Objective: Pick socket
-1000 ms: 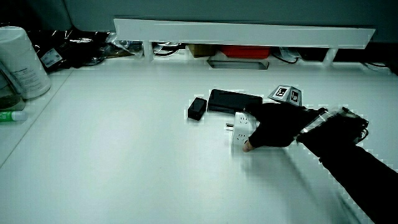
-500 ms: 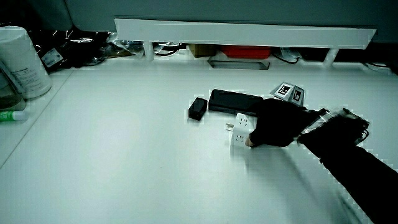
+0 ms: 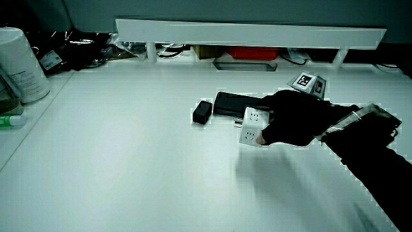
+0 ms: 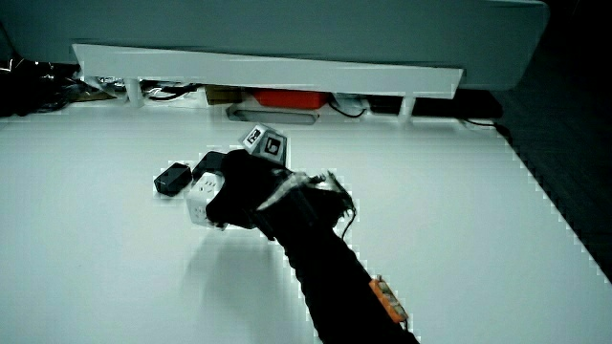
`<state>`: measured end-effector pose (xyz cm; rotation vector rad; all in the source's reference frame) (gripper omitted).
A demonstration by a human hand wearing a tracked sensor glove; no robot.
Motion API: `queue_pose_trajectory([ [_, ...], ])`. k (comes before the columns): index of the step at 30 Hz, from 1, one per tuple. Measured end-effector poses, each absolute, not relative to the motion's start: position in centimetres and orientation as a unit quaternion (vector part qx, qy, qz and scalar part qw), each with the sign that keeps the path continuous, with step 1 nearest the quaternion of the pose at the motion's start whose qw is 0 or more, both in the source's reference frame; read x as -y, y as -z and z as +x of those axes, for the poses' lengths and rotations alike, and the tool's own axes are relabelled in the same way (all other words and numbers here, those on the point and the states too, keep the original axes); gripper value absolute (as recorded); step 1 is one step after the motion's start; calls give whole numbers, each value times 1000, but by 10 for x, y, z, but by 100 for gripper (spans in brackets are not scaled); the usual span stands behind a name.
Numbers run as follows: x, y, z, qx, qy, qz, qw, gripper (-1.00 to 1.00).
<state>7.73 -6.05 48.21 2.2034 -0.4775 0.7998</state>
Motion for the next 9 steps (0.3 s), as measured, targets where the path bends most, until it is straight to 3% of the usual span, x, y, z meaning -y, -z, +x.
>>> queue_pose_trajectory([
  [9,42,-431,65,249,-311,849,346,100],
])
